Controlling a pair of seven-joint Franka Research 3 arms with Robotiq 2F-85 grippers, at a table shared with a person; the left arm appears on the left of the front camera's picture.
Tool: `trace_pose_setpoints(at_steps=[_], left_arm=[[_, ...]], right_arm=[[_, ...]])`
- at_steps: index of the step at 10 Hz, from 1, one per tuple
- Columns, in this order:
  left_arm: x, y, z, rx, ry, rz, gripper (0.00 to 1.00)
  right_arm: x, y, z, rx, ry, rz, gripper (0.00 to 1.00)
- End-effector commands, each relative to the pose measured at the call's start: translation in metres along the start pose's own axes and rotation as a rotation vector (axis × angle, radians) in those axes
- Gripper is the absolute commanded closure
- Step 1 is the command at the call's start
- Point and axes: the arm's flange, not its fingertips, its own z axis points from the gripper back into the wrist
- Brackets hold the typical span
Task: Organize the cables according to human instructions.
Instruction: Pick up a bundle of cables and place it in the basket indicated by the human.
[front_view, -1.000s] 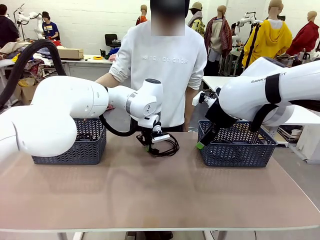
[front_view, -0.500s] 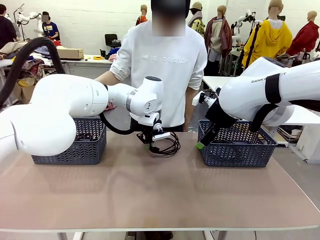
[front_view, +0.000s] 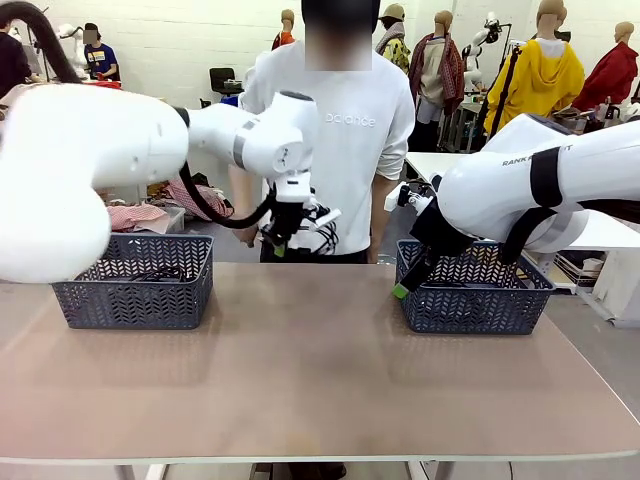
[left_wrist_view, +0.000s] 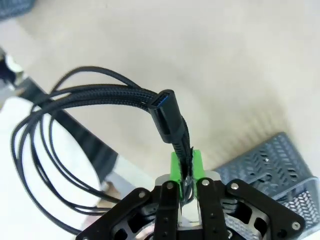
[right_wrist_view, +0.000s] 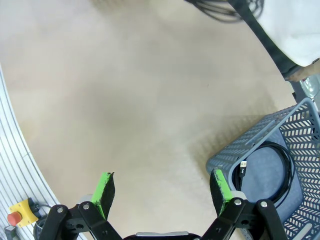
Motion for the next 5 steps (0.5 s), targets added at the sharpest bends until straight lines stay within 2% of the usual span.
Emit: trace_pose_setpoints(at_steps=[1, 2, 5], left_arm=[[-0.012, -0.052, 0.028, -0.015, -0.014, 0.109, 1.0], [-0.023, -0.075, 0.048, -0.011, 0.001, 0.167, 1.0], [-0.057, -0.135, 0.074, 0.035, 0.037, 0.294, 1.0]], right_arm=[[0.002, -0.002, 0.002, -0.006, 0.012, -0.003, 0.0], [0.002, -0.002, 0.002, -0.006, 0.012, -0.003, 0.0], [0.002, -0.002, 0.002, -0.006, 0.012, -0.003, 0.0]])
